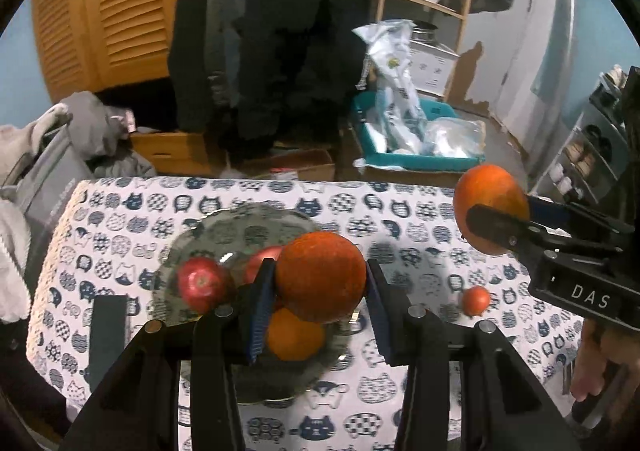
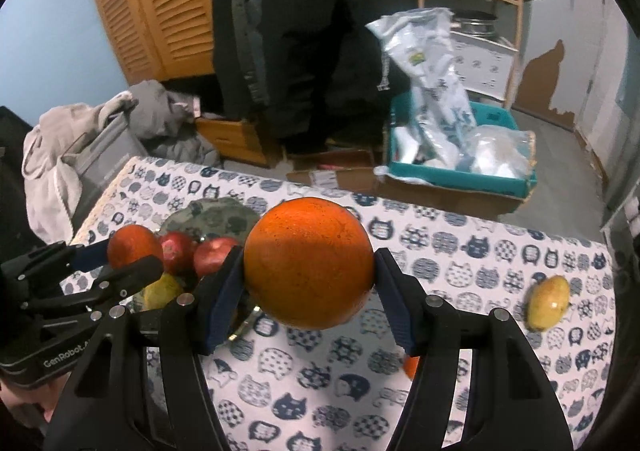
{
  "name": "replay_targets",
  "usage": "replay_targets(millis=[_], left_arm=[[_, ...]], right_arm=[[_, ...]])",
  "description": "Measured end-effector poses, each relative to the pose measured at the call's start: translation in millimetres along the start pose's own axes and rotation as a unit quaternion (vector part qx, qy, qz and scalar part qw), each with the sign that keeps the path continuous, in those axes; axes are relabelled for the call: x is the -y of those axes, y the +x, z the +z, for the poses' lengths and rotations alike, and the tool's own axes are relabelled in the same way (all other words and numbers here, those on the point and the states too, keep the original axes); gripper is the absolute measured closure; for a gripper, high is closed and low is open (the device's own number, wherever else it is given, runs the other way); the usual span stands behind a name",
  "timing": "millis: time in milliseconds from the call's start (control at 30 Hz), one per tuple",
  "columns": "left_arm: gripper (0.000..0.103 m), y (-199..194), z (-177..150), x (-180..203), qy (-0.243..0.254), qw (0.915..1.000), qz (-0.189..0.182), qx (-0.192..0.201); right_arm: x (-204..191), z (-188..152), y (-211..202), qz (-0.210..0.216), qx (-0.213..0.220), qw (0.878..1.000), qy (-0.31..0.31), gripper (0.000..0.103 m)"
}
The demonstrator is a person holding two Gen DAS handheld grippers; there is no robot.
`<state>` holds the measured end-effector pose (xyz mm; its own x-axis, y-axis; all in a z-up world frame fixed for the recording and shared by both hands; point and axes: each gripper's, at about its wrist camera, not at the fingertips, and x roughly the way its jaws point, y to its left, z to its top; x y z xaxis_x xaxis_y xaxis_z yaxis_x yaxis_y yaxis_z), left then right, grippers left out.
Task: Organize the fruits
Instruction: 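Carry the large orange and tangerine over the glass bowl, then lower the orange and tangerine into the bowl and open both tools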
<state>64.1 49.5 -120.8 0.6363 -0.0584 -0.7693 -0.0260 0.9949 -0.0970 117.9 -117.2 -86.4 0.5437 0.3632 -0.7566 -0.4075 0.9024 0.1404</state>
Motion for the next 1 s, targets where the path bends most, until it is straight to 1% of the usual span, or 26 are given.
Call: replay_targets(millis=[267, 367, 433, 667, 833, 1000], left_arm=[[0.059, 14, -7, -38, -0.032, 0.9992, 0.016, -0.018], [0.059, 24, -12, -50, -0.042, 0.9983, 0.024, -0.031], [0.059, 30, -15, -57, -0.051, 0.9977, 0.023, -0.039], [0.059, 53, -24, -70, -0.059, 0.9955, 0.027, -0.069], [0.058, 69, -30, -79, -0.082, 0.9927, 0.016, -0.087], [0.058, 81, -33, -80, -0.083, 0.9911, 0.015, -0.103]], right_arm=[[-27, 4, 37, 0.024, -0.027, 0.999, -0.012, 0.039], [-36, 3, 49, 0.031, -0.039, 0.999, -0.015, 0.039], [-42, 2, 59, 0.036, -0.047, 0.998, -0.016, 0.039], [-55, -2, 83, 0.048, -0.072, 0.996, -0.015, 0.039], [-57, -3, 93, 0.049, -0.083, 0.995, -0.009, 0.039], [-57, -4, 99, 0.049, -0.089, 0.995, -0.006, 0.039]])
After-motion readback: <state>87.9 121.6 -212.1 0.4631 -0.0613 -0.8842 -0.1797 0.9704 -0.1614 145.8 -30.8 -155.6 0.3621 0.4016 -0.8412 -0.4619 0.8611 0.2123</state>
